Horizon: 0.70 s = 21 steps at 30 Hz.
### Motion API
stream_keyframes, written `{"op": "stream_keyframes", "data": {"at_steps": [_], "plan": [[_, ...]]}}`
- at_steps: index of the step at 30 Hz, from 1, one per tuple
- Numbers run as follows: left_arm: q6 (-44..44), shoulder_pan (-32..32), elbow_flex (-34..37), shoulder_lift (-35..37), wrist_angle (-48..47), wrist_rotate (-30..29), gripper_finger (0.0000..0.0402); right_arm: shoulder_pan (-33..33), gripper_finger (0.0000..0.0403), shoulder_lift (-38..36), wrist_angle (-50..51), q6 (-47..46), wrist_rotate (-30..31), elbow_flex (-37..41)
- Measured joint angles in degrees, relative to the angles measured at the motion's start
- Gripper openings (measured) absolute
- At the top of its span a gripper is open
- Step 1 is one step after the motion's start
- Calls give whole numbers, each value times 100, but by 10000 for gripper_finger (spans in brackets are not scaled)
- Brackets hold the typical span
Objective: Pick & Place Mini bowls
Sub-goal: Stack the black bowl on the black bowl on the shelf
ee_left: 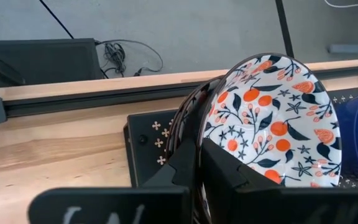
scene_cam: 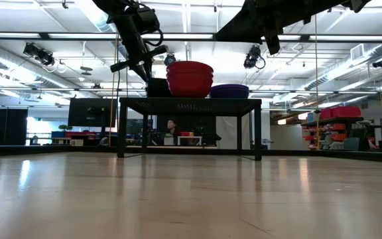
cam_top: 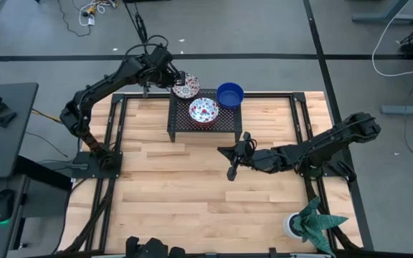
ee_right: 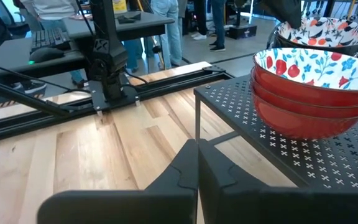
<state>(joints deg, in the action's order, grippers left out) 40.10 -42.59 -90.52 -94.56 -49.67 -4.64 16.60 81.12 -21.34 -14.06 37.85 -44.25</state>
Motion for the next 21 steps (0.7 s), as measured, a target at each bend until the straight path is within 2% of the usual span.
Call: {"op": "stream_keyframes", "data": {"at_steps": [12,21], "plan": [[66,-4,0,20,-78,96,21,0,0,0,0,0,0,0],[127,-74,0,22,-261,243,44,1,0,0,0,0,0,0]]}}
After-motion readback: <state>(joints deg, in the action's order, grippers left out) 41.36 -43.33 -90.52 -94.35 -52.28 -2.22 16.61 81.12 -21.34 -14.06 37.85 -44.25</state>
